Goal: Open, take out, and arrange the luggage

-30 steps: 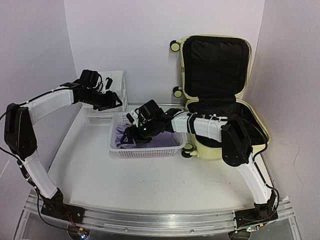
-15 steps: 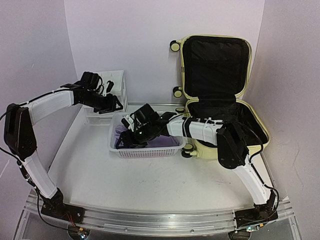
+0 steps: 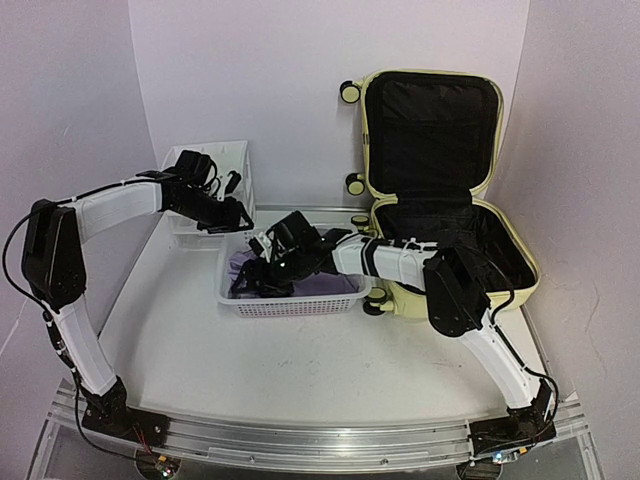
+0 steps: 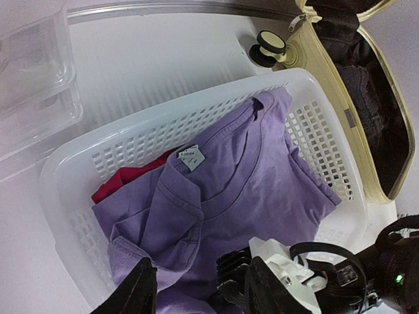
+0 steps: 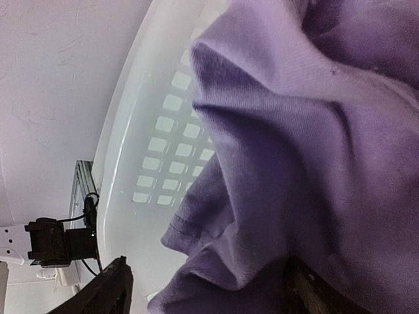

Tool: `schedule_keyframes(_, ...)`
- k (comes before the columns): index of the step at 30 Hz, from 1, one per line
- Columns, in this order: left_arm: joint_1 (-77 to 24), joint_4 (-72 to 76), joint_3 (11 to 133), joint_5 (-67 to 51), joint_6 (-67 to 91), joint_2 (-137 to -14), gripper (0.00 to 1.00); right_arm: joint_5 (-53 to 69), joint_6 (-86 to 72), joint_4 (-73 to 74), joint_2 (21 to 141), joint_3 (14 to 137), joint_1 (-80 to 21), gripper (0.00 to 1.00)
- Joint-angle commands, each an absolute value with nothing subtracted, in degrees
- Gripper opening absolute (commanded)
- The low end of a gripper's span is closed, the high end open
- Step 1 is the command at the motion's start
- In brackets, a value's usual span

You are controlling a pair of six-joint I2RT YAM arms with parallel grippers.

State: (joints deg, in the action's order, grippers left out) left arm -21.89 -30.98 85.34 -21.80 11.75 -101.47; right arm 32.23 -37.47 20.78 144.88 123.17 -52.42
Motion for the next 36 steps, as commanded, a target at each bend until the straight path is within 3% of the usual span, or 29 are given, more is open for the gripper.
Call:
schedule_keyframes(1,-23.5,-31.4,89.9,-22.4,6.0,-103.3,0.48,31.3,-35.4,19.2,134.5,123.2,-50.9,0.83)
schedule_keyframes(9,-27.0,-34.7,90.4,-12.9,-5.5,-105.5,0.58,25.4,-30.4,21.6,116.6,104.3,-46.4,0.89)
schedule_keyframes(14,-28.9,-35.6,89.4,-9.6,-10.7,-106.4,0.65,14.6,-22.4,28.2,103.0,90.7,-44.1,0.92)
schedule_keyframes(20,-31.3,-36.0,92.2,-1.9,-13.6,-111.6,0.67,5.1,-16.8,32.7,90.9,82.4,-42.9,0.95)
schedule_keyframes(29,-32.4,-36.9,97.6,6.3,-14.3,-118.2,0.64,3.1,-15.4,34.1,86.8,79.3,-42.9,0.95)
schedule_keyframes(36,-32.5,-36.8,98.3,20.2,-15.7,-118.7,0.46,2.5,-15.4,34.4,86.8,79.2,-42.9,0.96)
